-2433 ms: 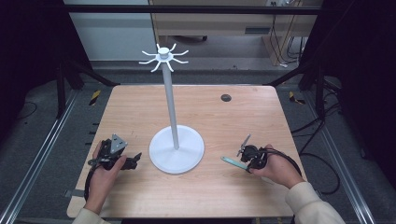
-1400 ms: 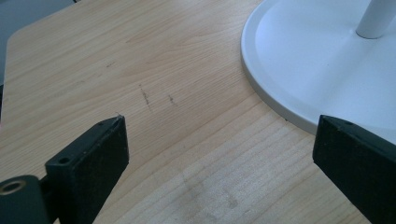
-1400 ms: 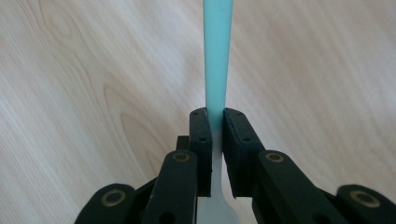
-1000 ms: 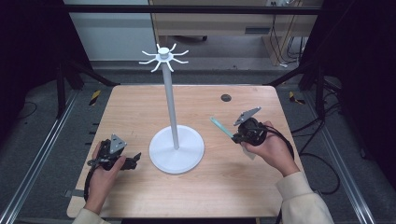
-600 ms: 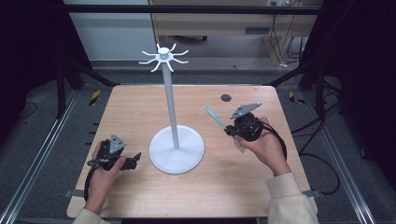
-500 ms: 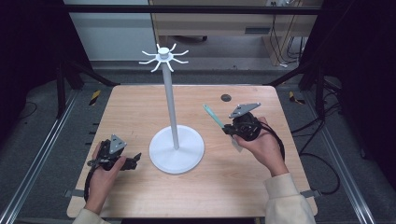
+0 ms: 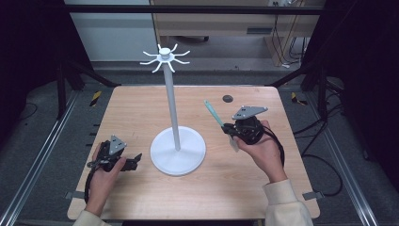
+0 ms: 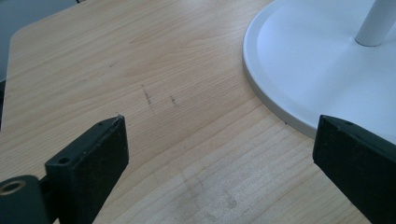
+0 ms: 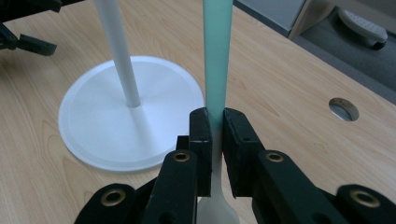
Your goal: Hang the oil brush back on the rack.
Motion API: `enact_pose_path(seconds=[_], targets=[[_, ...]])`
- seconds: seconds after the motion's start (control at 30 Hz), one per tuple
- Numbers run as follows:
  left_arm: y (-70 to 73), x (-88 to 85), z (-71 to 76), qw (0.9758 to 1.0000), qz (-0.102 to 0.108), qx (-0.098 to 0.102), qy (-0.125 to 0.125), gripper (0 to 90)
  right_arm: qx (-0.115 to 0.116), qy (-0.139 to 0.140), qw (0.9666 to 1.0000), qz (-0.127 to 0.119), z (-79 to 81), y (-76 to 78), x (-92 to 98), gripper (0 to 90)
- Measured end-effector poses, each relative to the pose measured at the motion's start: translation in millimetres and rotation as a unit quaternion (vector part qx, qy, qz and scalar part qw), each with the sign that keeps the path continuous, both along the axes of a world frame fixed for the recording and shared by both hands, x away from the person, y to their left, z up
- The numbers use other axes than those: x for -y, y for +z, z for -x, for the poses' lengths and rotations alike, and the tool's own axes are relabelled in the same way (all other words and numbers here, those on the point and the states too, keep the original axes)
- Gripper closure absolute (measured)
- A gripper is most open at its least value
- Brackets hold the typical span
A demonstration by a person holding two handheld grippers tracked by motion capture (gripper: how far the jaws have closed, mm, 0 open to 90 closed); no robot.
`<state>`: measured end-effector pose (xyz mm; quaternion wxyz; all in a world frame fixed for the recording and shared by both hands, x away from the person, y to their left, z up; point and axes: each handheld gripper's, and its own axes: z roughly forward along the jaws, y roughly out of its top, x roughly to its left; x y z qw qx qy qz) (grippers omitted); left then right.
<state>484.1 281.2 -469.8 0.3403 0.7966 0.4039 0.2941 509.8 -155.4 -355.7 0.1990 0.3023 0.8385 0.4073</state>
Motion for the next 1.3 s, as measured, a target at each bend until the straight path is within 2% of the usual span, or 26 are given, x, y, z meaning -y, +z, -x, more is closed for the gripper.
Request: enact_pose_path(seconds=[0.1,0.33,0.73,0.9,1.3], targets=[[0.0,1.0,0.2,1.0,0.0,0.001,-0.001,3.2,0.01,0.0,0.9999,-0.012,2.1,0.8,-0.3,82.4],[0.3,-0.1,0.2,1.0,0.002,0.0,0.0,3.2,0.018,0.003,0.9996,-0.021,3.3,-0.4,-5.6,82.4],[0.4,-1.1,-0.5,1.0,0.003,0.002,0.001,3.1,0.031,0.007,0.9978,-0.059,6.6,2.1,-10.3,82.4],[1.0,-0.2,0.3,1.0,0.003,0.003,0.0,3.1,0.035,0.005,0.996,-0.082,9.9,5.4,-9.3,82.4],[1.1,-0.5,-0.1,1.0,0.003,0.003,0.0,3.1,0.051,0.011,0.9923,-0.112,16.8,17.5,-9.8,82.4]])
